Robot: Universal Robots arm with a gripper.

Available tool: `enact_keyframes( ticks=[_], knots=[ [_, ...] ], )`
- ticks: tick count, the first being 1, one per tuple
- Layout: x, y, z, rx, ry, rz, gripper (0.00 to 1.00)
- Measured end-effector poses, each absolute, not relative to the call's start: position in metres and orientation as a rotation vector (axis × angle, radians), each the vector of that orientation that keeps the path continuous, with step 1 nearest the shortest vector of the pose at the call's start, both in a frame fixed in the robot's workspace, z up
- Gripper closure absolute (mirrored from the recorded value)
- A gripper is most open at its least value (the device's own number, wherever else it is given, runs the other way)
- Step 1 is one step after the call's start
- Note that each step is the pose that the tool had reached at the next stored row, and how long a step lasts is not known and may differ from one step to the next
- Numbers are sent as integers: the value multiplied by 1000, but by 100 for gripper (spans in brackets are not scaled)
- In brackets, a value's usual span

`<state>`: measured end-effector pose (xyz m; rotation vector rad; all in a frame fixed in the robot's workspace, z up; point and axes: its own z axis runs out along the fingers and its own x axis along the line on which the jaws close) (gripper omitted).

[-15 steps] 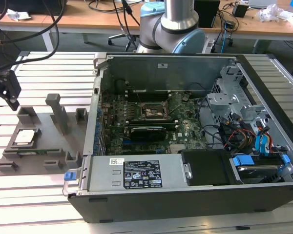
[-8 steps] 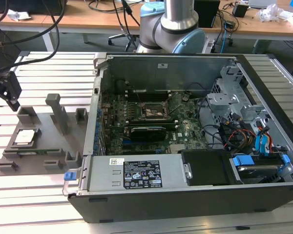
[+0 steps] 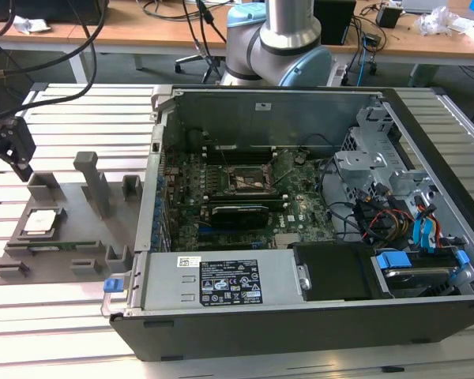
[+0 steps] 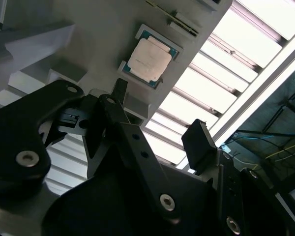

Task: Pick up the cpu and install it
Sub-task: 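Pick up the cpu and move it towards the insertion slot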

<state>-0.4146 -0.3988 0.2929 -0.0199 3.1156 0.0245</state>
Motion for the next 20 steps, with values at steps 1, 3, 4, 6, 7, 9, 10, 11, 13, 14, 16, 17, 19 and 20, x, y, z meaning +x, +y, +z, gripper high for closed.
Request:
enact_keyframes(
  ticks=[1, 3, 4, 6, 7, 9, 10, 11, 13, 14, 16, 17, 19, 20],
  knots=[
    [-415, -399, 290, -20, 3115, 25, 28],
    [-415, -399, 284, -20, 3116, 25, 28],
    [-415, -399, 283, -20, 3115, 25, 28],
    [-415, -399, 282, -20, 3115, 25, 28],
    [-415, -399, 281, -20, 3115, 25, 28],
    [-415, -399, 279, -20, 3116, 24, 28],
    [-415, -399, 277, -20, 3116, 24, 28],
    [-415, -399, 276, -20, 3116, 25, 28],
    [-415, -399, 275, -25, 3116, 20, 28],
    [-414, -399, 274, -32, 3116, 13, 28],
    [-414, -399, 272, -43, 3116, 8, 28],
    [-414, -399, 271, -48, 3116, 6, 28],
    [-413, -399, 270, -58, 3115, 4, 28],
    [-413, -399, 269, -62, 3115, 3, 28]
  ],
)
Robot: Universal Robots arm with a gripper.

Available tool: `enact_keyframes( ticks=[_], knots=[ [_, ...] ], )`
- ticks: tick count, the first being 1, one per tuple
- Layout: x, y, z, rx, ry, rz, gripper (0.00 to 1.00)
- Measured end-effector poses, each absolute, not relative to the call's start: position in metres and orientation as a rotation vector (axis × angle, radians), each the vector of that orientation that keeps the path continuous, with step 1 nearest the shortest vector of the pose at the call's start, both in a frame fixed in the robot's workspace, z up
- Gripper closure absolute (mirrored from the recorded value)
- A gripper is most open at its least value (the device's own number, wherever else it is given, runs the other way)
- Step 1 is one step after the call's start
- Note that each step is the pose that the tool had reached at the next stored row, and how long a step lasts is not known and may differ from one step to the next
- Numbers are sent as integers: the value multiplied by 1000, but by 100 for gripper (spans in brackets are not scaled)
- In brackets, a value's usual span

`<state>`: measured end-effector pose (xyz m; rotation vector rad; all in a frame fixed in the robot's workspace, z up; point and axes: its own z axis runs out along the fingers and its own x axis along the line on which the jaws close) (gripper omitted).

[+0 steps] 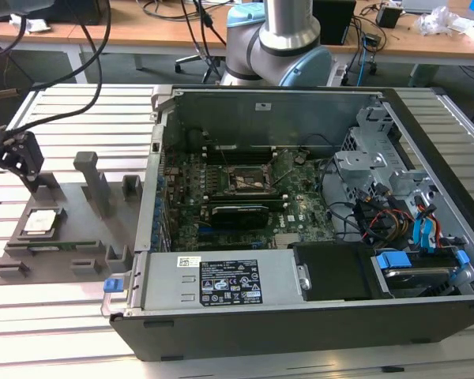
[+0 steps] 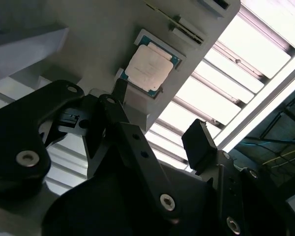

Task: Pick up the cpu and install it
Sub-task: 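Pick up the cpu and move it towards the insertion slot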

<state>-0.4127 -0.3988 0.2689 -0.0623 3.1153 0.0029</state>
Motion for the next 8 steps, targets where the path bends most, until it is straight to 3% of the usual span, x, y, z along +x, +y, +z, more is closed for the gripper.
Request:
enact_keyframes(
  ticks=[8],
  knots=[
    [-404, -399, 263, -77, 3115, 2, 28]
  ],
)
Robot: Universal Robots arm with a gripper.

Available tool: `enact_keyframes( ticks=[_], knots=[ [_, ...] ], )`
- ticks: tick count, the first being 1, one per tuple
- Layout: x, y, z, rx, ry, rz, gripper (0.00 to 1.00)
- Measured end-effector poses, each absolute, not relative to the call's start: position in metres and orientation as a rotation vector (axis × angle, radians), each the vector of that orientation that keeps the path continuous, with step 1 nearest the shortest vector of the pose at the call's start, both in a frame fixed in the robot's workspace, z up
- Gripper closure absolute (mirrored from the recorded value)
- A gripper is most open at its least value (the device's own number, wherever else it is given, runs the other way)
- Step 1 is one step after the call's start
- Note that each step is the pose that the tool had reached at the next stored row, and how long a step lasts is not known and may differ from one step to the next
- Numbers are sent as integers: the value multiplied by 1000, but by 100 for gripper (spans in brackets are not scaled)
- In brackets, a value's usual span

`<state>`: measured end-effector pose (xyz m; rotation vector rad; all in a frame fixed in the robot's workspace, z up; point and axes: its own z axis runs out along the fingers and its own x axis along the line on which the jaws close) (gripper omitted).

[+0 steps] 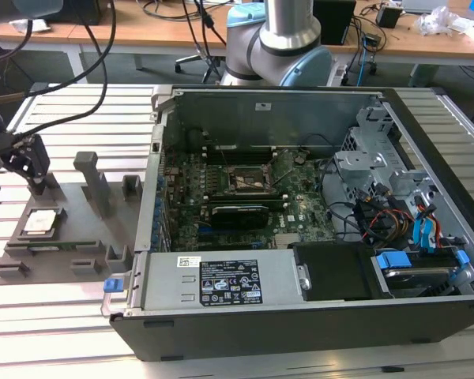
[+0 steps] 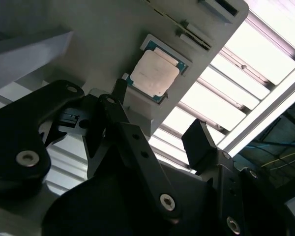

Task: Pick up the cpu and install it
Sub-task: 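Pick up the cpu and move it towards the insertion slot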

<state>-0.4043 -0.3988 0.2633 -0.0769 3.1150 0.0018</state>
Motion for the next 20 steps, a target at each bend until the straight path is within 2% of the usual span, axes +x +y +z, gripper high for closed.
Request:
enact_keyframes(
  ticks=[20],
  knots=[
    [-401, -399, 255, -77, 3115, 2, 28]
  ],
)
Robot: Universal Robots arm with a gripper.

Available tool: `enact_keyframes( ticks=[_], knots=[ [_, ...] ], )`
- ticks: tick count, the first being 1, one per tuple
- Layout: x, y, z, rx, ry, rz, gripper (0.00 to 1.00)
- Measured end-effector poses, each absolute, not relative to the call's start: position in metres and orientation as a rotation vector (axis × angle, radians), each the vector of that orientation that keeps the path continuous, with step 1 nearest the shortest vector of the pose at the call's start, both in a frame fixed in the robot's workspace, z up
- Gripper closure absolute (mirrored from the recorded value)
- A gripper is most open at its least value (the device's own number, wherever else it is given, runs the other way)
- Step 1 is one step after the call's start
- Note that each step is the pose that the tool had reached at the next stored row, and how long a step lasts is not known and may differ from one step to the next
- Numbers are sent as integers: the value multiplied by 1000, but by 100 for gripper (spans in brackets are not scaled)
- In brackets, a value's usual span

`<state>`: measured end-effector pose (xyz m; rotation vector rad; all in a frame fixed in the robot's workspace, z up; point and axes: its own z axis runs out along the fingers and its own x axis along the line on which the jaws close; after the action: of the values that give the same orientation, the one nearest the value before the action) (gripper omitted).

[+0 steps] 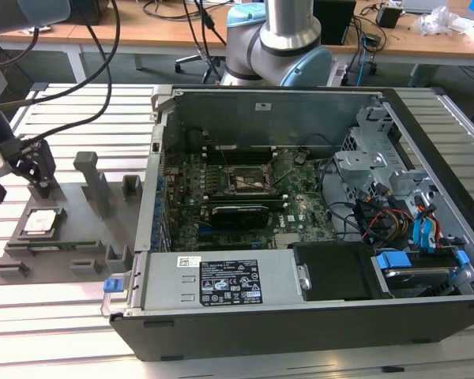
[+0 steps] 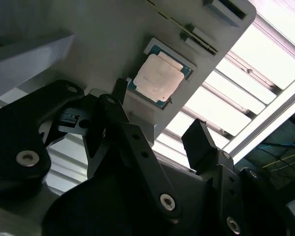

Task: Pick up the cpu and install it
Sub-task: 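Pick up the cpu and move it towards the insertion slot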

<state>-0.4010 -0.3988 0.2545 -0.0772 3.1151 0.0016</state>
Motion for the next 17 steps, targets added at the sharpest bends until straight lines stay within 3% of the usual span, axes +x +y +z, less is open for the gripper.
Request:
enact_keyframes(
  ticks=[17],
  knots=[
    [-401, -399, 246, -77, 3115, 2, 28]
  ],
)
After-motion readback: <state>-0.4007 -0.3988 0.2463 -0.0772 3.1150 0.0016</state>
